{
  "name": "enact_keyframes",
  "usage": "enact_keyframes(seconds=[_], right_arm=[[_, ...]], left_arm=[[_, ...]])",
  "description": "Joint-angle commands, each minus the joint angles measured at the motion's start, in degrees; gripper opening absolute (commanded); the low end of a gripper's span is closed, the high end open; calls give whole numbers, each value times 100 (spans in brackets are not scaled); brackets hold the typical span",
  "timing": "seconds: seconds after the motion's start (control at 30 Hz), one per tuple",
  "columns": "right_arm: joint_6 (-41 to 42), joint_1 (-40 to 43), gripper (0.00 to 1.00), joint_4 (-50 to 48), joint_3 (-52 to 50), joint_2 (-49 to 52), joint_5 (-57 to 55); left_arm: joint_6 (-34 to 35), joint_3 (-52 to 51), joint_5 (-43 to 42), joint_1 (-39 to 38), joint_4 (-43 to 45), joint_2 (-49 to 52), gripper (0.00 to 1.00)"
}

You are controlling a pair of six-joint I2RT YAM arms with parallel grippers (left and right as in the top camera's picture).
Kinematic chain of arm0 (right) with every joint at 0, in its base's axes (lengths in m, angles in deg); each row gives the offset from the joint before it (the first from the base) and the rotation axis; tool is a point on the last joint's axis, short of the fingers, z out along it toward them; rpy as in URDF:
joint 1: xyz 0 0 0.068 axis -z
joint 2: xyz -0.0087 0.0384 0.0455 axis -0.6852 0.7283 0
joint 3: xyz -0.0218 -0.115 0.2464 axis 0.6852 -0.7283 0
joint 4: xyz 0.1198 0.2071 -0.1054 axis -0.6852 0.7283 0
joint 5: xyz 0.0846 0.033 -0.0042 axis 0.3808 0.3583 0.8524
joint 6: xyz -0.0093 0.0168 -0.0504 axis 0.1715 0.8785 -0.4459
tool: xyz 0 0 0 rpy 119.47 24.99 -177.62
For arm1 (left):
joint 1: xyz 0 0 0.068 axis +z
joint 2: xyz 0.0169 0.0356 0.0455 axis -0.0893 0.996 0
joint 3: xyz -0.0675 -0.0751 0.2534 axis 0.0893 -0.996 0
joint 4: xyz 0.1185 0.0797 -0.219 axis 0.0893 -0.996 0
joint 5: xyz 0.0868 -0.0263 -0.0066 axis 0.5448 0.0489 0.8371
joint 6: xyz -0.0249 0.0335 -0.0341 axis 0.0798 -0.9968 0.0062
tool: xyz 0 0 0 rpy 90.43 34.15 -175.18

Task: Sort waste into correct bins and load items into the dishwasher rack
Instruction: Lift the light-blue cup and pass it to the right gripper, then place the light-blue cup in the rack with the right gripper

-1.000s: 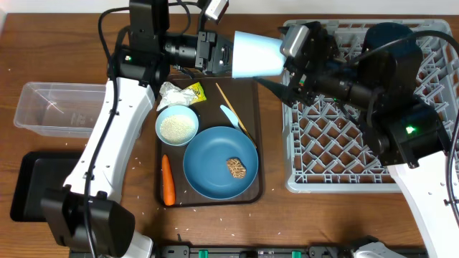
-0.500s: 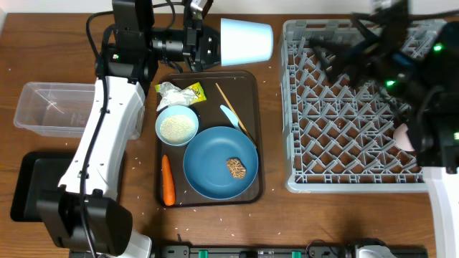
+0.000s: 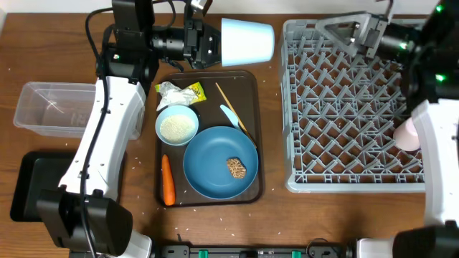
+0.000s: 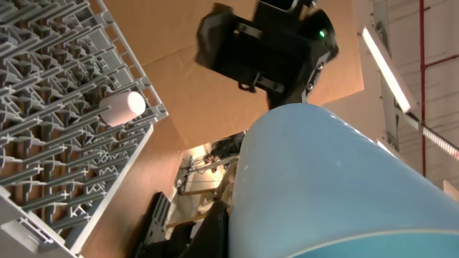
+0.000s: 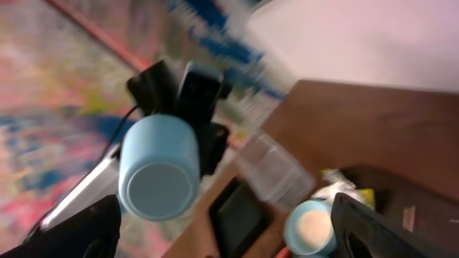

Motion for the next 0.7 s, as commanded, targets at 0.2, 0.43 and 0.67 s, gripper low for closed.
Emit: enact_keyframes(seconds=[0.2, 0.43, 0.67], right_arm=[[313, -798, 84, -225, 42, 122, 898], [155, -1104, 80, -439, 42, 122, 898], [24, -1322, 78, -581, 42, 122, 894]], left_arm=[[-376, 26, -138, -127, 44, -96, 6], [-400, 26, -94, -138, 44, -96, 6], [-442, 26, -50, -138, 44, -96, 6]])
